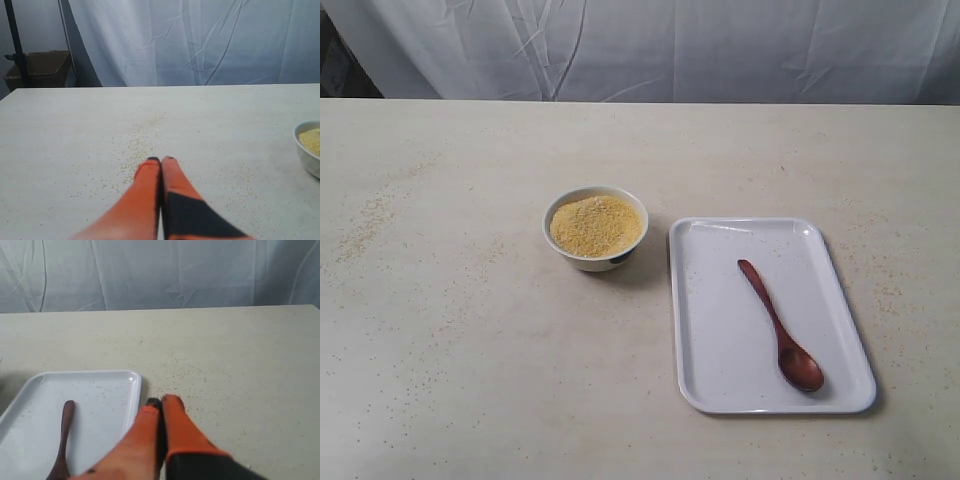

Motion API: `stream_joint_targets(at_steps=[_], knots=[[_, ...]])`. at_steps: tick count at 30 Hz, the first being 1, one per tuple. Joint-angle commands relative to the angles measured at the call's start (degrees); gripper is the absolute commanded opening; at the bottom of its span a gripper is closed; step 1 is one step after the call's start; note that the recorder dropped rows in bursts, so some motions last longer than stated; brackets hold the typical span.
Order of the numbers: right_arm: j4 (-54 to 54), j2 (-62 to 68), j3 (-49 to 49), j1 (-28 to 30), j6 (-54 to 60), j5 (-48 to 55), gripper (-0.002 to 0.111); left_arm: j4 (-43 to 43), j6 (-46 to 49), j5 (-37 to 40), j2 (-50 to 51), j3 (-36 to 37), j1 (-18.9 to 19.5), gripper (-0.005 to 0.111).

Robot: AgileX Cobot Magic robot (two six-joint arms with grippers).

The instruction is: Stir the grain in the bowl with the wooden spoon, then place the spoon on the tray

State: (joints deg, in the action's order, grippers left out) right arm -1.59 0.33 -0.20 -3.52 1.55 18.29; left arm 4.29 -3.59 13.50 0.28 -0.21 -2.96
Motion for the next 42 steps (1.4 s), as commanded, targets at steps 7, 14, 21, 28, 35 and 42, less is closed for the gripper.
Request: stream_joint_targets(at_steps=[7, 14, 21, 28, 35, 42], knots=[[-0.45, -0.33, 0.2, 2.89, 0.24, -0.88, 0.002, -0.16, -0.19, -0.27, -0.28, 0.21, 0.04, 0.0], [-0.39, -0.33, 0.2, 3.0, 0.15, -0.88, 0.002, -0.16, -0.19, -0.27, -0.28, 0.21, 0.04, 0.0], [-0.42, -0.33, 0.2, 3.0, 0.04, -0.88, 0.002, -0.16, -0.19, -0.27, -0.28, 0.21, 0.04, 0.0], [-0.42, -0.33, 0.2, 3.0, 0.04, -0.88, 0.002, -0.16, -0.19, -0.27, -0.28, 0.21, 0.04, 0.0], [-0.42, -0.33, 0.2, 3.0, 0.04, -0.88, 0.002, -0.16, -0.19, -0.27, -0.28, 0.21, 0.04, 0.0], [-0.42, -0.33, 0.2, 3.0, 0.04, -0.88, 0.002, -0.16, -0.19, -0.27, -0.28, 0.21, 0.04, 0.0]])
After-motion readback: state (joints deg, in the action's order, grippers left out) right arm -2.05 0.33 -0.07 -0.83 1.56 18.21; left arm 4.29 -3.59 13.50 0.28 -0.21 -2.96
